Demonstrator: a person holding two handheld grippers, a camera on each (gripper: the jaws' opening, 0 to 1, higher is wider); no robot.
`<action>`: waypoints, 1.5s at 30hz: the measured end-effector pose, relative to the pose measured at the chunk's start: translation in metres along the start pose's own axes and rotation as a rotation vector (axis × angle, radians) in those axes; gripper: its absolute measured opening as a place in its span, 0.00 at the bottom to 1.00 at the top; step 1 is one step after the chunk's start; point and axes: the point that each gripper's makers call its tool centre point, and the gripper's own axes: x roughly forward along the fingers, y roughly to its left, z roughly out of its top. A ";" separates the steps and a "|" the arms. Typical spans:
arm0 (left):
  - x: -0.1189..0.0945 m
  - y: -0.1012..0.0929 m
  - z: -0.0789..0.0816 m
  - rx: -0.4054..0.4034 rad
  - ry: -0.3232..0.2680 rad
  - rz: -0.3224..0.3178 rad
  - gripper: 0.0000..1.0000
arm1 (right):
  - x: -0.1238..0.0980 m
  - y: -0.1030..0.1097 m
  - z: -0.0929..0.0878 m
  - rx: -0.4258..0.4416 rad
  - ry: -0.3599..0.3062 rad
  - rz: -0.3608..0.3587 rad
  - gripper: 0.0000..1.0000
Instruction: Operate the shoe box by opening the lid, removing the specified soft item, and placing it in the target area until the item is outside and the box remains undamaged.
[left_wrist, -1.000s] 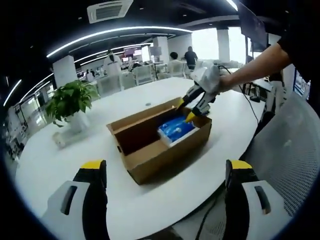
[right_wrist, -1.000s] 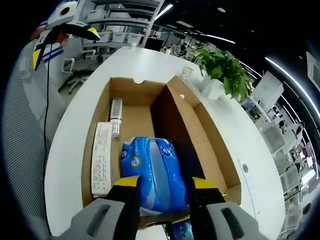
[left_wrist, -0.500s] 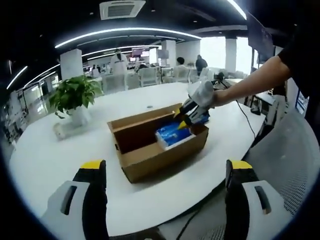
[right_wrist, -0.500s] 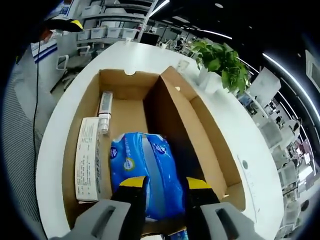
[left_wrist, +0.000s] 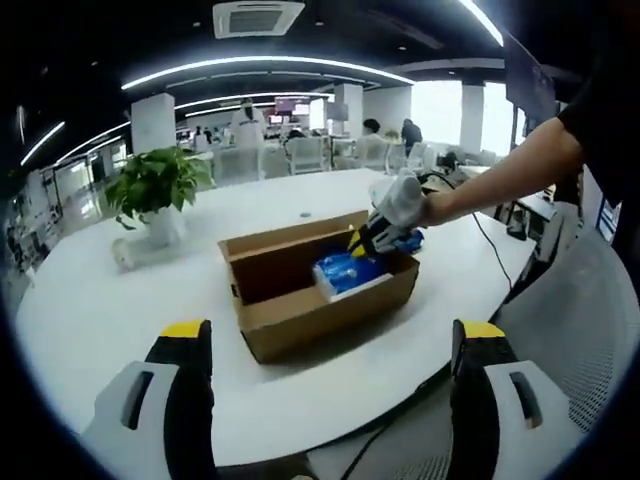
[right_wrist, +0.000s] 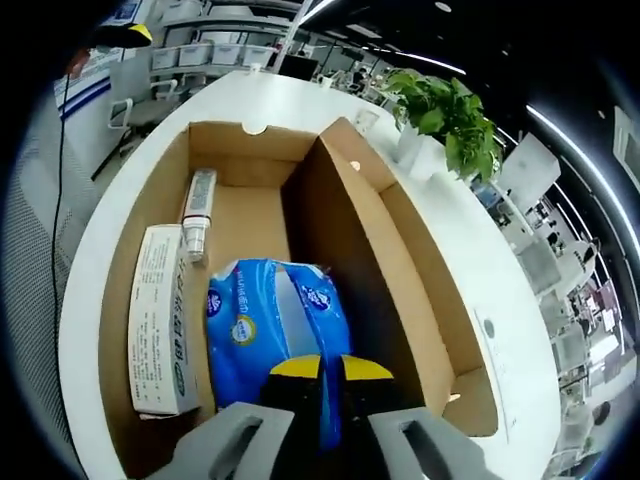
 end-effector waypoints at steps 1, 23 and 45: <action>0.000 -0.001 -0.001 0.003 0.004 -0.003 0.99 | -0.001 -0.002 0.001 -0.009 -0.001 -0.008 0.00; 0.006 -0.007 -0.005 0.010 0.016 -0.038 0.99 | -0.030 -0.004 0.023 0.016 -0.084 -0.045 0.00; 0.006 -0.012 -0.006 0.000 0.016 -0.068 0.99 | -0.077 -0.019 0.065 -0.011 -0.182 -0.119 0.00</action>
